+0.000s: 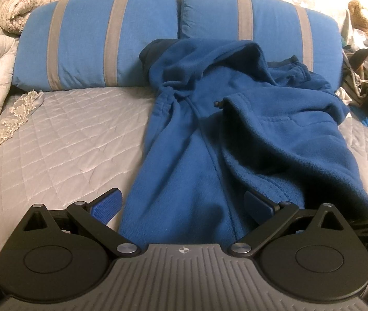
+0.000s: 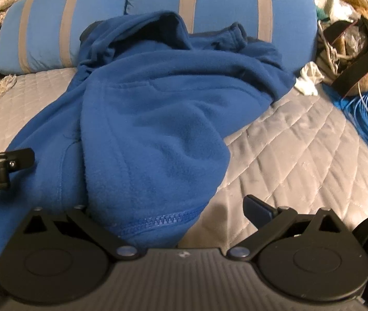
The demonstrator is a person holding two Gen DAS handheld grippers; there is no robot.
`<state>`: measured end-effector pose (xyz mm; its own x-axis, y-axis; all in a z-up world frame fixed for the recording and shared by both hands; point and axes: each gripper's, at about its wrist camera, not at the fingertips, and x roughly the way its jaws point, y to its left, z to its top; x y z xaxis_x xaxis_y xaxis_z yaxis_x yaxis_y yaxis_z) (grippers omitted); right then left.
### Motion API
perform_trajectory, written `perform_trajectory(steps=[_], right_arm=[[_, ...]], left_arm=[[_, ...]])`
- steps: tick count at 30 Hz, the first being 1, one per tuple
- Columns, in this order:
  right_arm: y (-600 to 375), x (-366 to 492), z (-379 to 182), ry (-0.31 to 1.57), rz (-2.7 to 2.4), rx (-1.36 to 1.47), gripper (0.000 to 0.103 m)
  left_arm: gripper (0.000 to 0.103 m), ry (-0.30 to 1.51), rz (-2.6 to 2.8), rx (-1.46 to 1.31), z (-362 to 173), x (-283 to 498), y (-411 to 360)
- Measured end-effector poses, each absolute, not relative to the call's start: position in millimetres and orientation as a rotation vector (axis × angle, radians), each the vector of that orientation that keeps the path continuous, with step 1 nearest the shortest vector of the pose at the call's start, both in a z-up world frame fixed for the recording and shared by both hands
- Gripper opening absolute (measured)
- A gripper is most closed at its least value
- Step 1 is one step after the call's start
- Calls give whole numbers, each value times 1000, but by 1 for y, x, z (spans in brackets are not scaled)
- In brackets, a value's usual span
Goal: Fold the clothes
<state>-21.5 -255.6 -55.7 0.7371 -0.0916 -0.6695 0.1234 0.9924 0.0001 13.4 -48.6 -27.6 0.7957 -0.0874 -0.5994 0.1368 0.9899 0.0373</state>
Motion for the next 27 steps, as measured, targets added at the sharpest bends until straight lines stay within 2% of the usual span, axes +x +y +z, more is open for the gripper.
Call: perform_trajectory(steps=[21, 27], right_arm=[[-259, -22, -55, 742, -108, 56, 103], [-264, -29, -43, 673, -71, 69, 103]], left_arm=[[101, 600, -236, 9, -23, 6, -41], [101, 543, -281, -12, -15, 0, -41]])
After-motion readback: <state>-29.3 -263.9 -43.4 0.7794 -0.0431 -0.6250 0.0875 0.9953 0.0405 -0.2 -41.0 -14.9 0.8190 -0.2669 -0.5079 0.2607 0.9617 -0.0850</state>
